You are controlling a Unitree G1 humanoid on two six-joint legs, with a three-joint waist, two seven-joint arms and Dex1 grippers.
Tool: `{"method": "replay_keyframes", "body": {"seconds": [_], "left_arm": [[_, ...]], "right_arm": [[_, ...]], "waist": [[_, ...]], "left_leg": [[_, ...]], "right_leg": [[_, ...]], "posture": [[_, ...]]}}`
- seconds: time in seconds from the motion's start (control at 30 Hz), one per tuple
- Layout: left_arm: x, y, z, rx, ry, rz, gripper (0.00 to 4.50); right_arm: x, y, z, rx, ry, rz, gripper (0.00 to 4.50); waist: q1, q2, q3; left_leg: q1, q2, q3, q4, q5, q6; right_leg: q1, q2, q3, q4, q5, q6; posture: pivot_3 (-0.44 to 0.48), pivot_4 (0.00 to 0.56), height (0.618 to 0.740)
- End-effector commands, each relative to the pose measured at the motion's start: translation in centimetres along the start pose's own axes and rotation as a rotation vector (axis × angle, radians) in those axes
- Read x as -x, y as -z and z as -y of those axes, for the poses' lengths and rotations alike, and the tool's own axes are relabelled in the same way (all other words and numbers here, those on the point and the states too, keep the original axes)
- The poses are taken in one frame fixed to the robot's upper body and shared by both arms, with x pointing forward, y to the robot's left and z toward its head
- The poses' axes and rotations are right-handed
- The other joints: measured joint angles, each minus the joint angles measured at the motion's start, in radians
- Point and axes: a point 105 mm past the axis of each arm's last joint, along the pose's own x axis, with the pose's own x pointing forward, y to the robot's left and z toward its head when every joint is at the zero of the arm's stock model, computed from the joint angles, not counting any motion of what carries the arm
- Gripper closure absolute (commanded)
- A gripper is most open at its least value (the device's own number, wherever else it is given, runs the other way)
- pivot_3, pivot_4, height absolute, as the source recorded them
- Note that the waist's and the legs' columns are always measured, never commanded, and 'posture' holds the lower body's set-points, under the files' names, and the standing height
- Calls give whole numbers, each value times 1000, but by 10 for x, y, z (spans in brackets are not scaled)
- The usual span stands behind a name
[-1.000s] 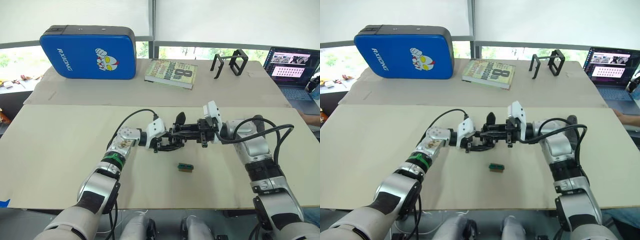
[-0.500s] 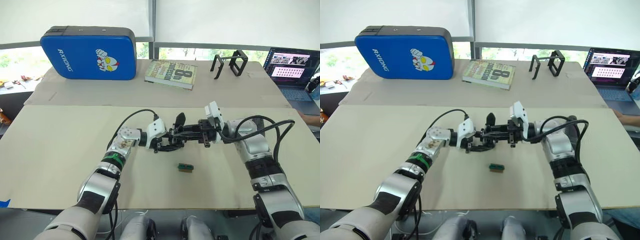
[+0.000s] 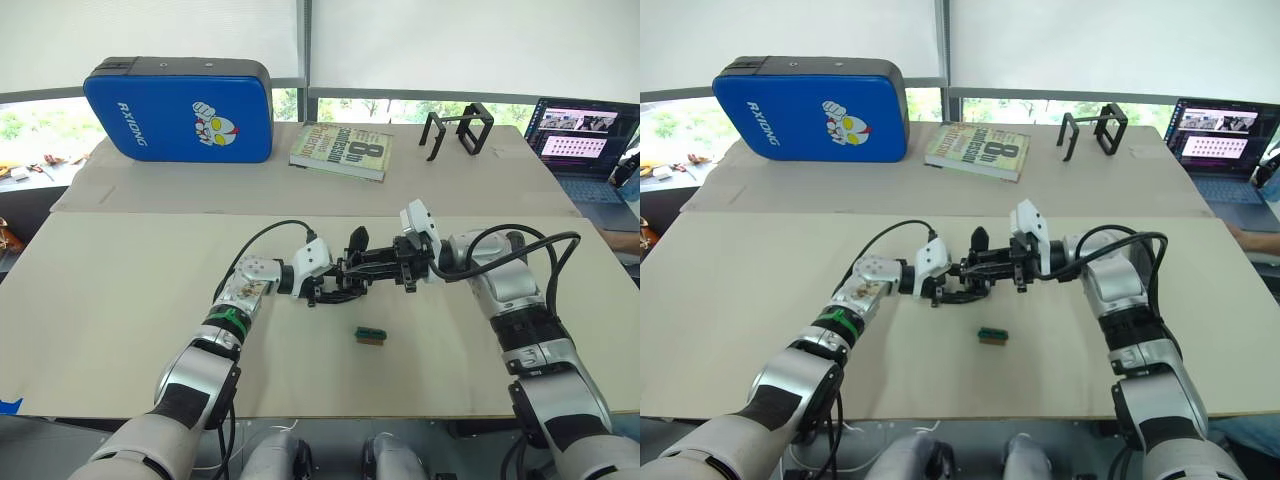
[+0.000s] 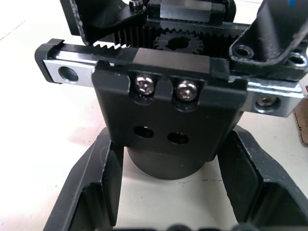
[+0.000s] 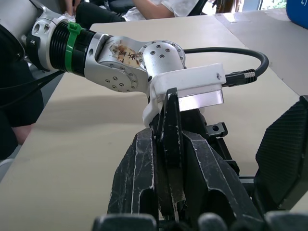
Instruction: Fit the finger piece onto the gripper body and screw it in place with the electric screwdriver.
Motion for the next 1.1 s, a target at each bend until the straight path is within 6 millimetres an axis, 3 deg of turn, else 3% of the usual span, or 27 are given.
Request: {"method": "replay_keyframes", "body": {"seconds": [0.03,0.1,0.17,0.27,0.33,0.47,0.63,0.77,0.8,0.93,0.97,1.1], "left_arm": [[-2,-15,-4,-41,-1,37,2225],[-2,-15,-4,-40,0,35,2225],[-3,-15,-4,-39,1,34,2225],[-4,-16,-4,-37,5,35,2225],[-5,-16,-4,-37,7,37,2225],[-7,-17,-3,-34,6,41,2225],[-9,-11,-1,-14,5,21,2225],[-6,-2,1,11,17,-14,398],[-1,1,1,10,17,-25,51],[19,11,1,3,12,-60,0],[32,13,1,-3,11,-66,0],[76,4,12,-13,33,-64,0]], "right_arm": [[4,40,-5,-105,33,-141,4168],[6,26,-2,-107,33,-94,4168],[10,5,2,-76,45,-36,3121],[22,-31,3,-9,61,20,2150],[32,-42,-2,21,59,2,1468],[47,-44,-11,33,59,-51,1442],[68,-46,-9,72,155,-100,1442],[87,-59,-10,92,235,-118,1442],[93,-61,-11,62,258,-139,1442],[116,-64,-14,-48,347,-222,352],[128,-59,-13,-93,402,-288,14],[175,-39,-1,-262,677,-497,14]], "waist": [[0,0,0],[0,0,0],[1,0,0],[2,0,1],[4,1,1],[8,1,1],[11,0,1],[13,0,1],[12,0,1],[6,0,1],[2,0,1],[-16,0,1]], "left_leg": [[0,0,0,0,0,0],[0,0,0,0,0,0],[-1,0,0,0,0,0],[-8,-1,0,1,0,0],[-15,-2,1,2,5,8],[-18,-2,1,4,5,9],[-18,-2,1,4,5,9],[-19,-2,2,4,5,9],[-19,-2,2,4,5,9],[-18,0,2,3,5,9],[-17,1,2,3,5,9],[-17,2,3,0,5,9]], "right_leg": [[0,0,0,0,0,0],[0,0,0,0,0,0],[-1,-1,0,0,0,0],[-6,-2,-1,0,0,0],[-14,-3,-1,3,0,0],[-16,-2,-3,2,0,0],[-16,-2,-2,2,0,0],[-16,-3,-2,2,1,0],[-16,-2,-2,2,1,0],[-17,-3,-3,2,1,0],[-17,-5,-3,1,1,-1],[-18,-8,-4,1,1,-3]], "posture": [[0,150,740],[0,150,740],[0,150,740],[0,150,740],[0,150,740],[0,150,740],[0,150,740],[0,150,740],[0,150,740],[0,150,740],[0,150,740],[0,150,740]]}}
